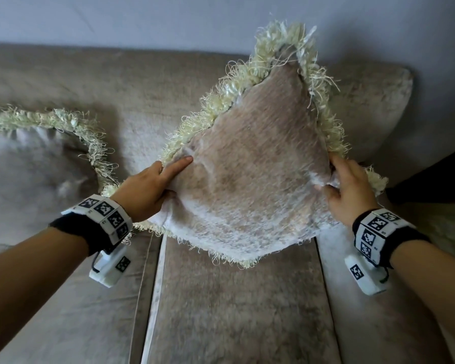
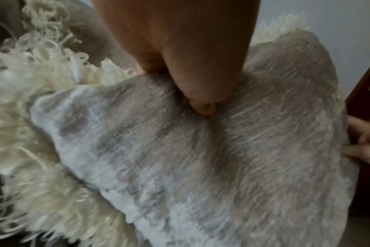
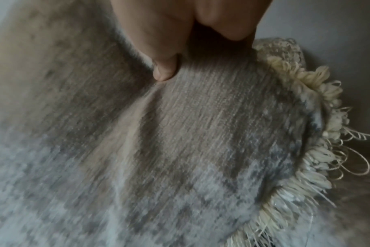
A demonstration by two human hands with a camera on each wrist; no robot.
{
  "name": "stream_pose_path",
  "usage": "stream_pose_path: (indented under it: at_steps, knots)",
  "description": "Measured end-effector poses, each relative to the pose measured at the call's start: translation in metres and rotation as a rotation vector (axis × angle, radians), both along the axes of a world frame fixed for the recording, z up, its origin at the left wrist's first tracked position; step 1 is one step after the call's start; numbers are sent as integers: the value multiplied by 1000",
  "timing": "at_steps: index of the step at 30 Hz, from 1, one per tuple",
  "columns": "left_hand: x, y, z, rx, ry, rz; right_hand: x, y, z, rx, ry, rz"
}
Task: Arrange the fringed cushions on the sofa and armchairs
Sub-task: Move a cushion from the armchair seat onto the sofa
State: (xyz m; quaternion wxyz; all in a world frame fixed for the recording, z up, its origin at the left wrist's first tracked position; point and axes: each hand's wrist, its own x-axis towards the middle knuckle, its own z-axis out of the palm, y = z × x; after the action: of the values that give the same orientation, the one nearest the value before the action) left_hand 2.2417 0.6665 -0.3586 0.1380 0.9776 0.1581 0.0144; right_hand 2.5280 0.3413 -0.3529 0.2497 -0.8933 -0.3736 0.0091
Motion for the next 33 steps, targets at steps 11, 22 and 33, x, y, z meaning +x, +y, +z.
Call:
stream_pose_path:
  at_steps: [11, 22, 33]
  knots:
    - [27, 5, -82, 40, 106, 243, 9, 22, -56, -124, 54, -38]
    - [32, 4, -91, 84, 111, 288, 15, 21, -68, -139, 9, -20]
    - [12, -21, 2, 208, 321, 280, -32, 15, -3, -271, 151, -81]
